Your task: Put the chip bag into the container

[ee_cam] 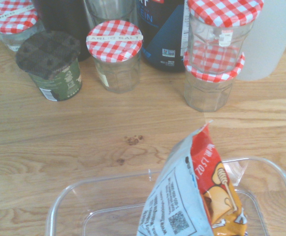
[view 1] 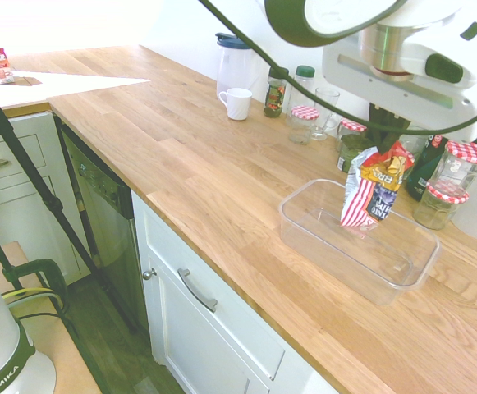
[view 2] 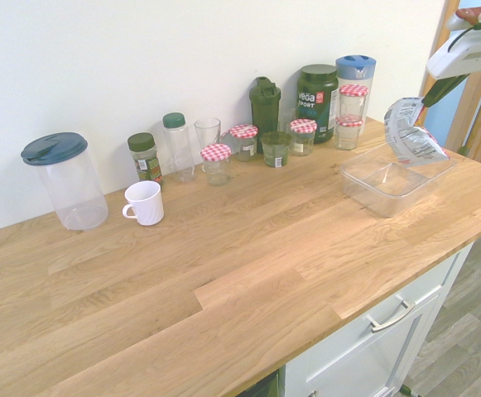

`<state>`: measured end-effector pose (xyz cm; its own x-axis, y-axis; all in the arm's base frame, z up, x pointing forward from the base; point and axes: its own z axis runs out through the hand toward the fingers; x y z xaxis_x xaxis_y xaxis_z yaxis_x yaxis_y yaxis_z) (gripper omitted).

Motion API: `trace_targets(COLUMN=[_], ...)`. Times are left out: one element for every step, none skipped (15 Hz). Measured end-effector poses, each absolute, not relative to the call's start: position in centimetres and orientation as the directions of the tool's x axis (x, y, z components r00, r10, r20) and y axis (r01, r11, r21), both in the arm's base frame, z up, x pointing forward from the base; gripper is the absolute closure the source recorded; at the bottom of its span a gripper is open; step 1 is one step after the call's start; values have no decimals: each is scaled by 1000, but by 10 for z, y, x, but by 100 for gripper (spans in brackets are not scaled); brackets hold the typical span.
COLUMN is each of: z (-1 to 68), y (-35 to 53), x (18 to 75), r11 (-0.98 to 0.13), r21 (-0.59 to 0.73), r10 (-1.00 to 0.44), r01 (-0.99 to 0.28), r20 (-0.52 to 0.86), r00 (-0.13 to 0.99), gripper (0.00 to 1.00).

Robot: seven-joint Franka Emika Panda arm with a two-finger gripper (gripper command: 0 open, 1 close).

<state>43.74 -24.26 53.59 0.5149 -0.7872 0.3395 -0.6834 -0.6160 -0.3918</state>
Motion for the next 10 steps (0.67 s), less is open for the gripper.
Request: trace_targets(z=[530, 524, 519, 514, 507, 500, 494, 490, 487, 484], y=[-246, -249, -251, -253, -255, -256, -257, -259, -259, -259], x=[439, 439, 438, 437, 434, 431, 429, 427, 426, 425], r11=[-615, -614, -612, -610, -609, -607, -604, -600, -593, -586], r21=[-390, -389, -388, -391, -390, -391, -393, -397, -404, -410], r10=[-788, -789, -790, -792, -793, -795, -797, -800, -805, -810], r01=[-685, -687, -689, -690, -691, -692, -694, -695, -696, -699], r20=[336, 334, 331, 327, 324, 321, 317, 311, 305, 298], r00=[516, 516, 516, 515, 516, 515, 514, 513, 509, 505], gripper=[100, 100, 100, 100, 100, 100, 100, 100, 0, 0])
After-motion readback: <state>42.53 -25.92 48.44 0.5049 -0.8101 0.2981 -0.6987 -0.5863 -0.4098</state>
